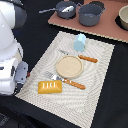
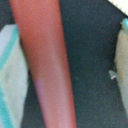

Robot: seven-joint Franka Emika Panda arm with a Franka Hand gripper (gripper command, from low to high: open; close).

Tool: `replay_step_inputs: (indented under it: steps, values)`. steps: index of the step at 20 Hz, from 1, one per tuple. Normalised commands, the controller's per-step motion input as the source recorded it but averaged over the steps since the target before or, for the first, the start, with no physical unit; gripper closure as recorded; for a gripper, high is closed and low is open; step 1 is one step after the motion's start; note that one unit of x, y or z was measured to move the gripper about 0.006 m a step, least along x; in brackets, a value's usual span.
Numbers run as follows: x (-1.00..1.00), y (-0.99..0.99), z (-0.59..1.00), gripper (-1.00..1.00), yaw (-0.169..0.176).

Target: Interact with the objects in diverse but meaningful ways.

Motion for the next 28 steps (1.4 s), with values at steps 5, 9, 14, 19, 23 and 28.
replay_step_inputs:
  steps: [5, 9, 14, 19, 23, 28]
  values:
    - [0.5, -0.01, 0.1, 1.0, 0.031]
    - [0.73, 0.21, 0.67, 1.0, 0.023]
    - [0.69, 0.38, 0.86, 1.0, 0.031]
    - [0.65, 0.49, 0.9, 1.0, 0.025]
    - [0.61, 0.5, 0.7, 1.0, 0.006]
    - [0.51, 0.61, 0.26, 1.0, 0.012]
